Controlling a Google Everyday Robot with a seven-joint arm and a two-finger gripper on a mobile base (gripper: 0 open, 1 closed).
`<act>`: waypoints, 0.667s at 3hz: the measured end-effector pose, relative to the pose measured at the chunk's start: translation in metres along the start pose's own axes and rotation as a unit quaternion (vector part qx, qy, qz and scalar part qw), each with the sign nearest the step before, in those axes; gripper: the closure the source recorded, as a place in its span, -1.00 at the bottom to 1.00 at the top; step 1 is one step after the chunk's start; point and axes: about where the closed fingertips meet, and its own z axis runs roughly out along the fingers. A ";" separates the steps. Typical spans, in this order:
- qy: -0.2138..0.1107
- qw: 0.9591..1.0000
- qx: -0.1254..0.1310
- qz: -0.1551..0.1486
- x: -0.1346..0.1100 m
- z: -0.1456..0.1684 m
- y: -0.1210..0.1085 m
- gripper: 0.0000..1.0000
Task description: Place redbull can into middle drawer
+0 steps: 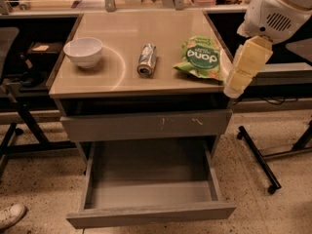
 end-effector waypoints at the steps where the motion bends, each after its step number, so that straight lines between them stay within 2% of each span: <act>1: -0.006 1.000 0.005 -0.002 -0.006 0.000 -0.003 -1.00; 2: -0.023 1.000 0.015 0.012 -0.013 0.009 -0.005 -1.00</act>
Offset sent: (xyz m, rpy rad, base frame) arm 0.0186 0.0209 -0.0113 0.0795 -0.0609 -0.0671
